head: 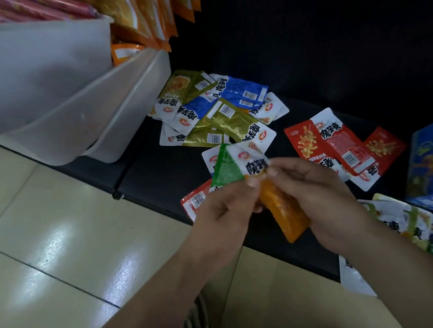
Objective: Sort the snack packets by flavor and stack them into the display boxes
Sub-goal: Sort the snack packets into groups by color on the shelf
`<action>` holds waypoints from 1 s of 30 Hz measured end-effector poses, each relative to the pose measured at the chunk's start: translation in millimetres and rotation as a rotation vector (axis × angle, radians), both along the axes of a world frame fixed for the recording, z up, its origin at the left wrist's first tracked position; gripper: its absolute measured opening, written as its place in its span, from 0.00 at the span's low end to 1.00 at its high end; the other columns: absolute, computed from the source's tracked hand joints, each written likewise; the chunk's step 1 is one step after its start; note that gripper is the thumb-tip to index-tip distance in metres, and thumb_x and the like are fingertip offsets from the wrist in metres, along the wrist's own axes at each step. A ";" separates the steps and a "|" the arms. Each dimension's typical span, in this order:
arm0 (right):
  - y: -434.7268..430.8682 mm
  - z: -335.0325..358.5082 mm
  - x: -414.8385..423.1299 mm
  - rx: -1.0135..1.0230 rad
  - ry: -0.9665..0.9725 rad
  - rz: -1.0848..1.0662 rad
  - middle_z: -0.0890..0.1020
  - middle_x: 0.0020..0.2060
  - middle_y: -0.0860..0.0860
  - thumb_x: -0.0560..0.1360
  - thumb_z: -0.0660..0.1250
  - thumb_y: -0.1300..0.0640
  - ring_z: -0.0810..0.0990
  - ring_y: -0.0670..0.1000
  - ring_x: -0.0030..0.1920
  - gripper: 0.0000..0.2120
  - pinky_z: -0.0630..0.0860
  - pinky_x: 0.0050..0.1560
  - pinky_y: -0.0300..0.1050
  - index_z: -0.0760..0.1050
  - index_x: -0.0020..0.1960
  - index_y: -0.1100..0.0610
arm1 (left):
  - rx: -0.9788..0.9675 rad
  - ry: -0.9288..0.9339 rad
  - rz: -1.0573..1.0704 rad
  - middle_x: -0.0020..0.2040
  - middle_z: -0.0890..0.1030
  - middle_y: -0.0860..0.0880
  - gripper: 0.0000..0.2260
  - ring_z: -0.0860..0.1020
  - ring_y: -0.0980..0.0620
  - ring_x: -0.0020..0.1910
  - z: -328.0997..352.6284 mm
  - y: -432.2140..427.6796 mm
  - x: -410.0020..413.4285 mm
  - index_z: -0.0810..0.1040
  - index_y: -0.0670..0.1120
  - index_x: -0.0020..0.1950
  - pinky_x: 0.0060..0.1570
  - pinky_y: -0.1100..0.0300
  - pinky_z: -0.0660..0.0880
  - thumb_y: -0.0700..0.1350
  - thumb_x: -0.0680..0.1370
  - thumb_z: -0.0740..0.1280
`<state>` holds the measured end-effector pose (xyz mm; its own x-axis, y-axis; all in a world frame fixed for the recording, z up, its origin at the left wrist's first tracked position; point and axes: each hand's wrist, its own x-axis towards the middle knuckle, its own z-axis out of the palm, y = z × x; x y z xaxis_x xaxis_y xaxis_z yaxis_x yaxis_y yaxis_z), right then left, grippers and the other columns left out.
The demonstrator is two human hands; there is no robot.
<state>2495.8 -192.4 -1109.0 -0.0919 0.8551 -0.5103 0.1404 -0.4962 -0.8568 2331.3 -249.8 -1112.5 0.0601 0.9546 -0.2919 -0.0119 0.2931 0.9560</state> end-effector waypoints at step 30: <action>8.3 -28.4 9.0 -0.096 -0.014 -0.242 0.88 0.51 0.54 0.78 0.74 0.59 0.88 0.54 0.52 0.11 0.84 0.54 0.58 0.80 0.60 0.56 | -0.085 0.774 0.196 0.36 0.78 0.48 0.17 0.78 0.53 0.32 -54.3 14.7 -51.4 0.72 0.46 0.33 0.27 0.61 0.70 0.49 0.79 0.71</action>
<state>2504.8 -184.1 -1137.4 0.1173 0.7988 -0.5900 0.0193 -0.5959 -0.8029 2280.0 -235.1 -1166.7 -0.3554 0.8994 -0.2544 0.5862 0.4265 0.6888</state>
